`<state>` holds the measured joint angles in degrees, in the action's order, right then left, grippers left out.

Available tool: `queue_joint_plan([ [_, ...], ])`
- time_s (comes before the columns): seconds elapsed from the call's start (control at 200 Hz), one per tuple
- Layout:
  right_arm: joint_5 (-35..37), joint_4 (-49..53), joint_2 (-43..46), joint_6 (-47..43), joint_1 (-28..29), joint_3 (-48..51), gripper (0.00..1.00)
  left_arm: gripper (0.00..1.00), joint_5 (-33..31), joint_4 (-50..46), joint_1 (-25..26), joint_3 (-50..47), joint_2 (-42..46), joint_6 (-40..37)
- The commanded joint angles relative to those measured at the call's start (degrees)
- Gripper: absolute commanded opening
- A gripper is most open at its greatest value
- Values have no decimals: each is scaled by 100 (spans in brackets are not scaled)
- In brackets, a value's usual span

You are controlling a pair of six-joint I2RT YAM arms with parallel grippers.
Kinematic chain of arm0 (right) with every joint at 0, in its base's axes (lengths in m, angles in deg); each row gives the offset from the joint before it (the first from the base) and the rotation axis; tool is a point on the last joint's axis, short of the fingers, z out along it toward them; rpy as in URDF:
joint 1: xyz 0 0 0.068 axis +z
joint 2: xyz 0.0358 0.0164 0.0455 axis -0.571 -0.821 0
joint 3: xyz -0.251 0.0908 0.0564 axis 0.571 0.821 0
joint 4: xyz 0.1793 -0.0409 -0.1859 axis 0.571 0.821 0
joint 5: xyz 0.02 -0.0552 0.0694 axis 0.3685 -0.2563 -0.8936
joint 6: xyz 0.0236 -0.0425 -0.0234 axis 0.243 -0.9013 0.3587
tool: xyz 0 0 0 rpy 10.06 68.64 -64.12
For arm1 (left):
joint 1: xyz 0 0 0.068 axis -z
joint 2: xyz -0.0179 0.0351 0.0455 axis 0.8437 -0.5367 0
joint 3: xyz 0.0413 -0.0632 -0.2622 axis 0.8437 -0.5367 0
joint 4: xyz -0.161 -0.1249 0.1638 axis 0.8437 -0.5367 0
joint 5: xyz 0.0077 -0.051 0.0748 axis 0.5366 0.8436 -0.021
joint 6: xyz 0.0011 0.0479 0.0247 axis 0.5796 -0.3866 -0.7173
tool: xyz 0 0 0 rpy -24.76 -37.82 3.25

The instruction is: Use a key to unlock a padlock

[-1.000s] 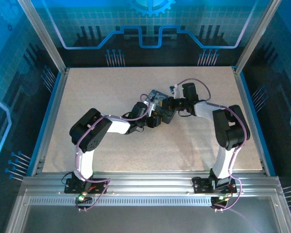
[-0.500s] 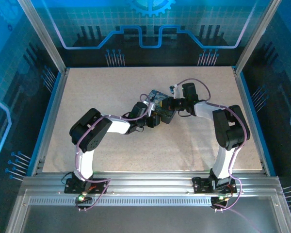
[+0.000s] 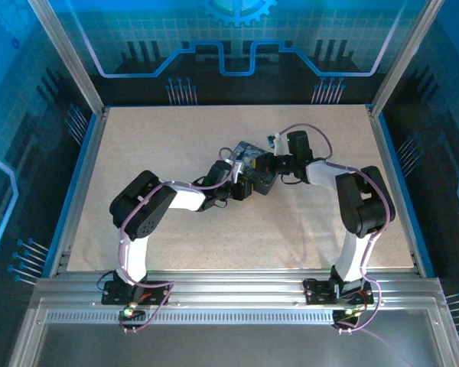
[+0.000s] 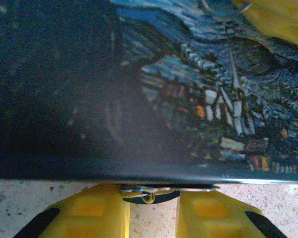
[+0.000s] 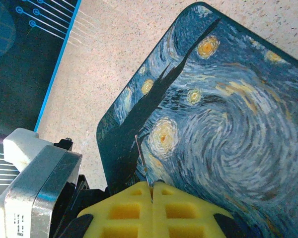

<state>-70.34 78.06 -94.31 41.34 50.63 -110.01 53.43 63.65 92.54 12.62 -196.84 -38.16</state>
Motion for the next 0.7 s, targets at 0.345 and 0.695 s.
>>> queue_joint_plan([
  [0.345,547,150,1422,-616,108,816,0,23,710,-443,20,-170,633,965],
  [0.695,1032,276,2666,-1145,423,1907,0,22,915,-1146,24,-42,937,1502],
])
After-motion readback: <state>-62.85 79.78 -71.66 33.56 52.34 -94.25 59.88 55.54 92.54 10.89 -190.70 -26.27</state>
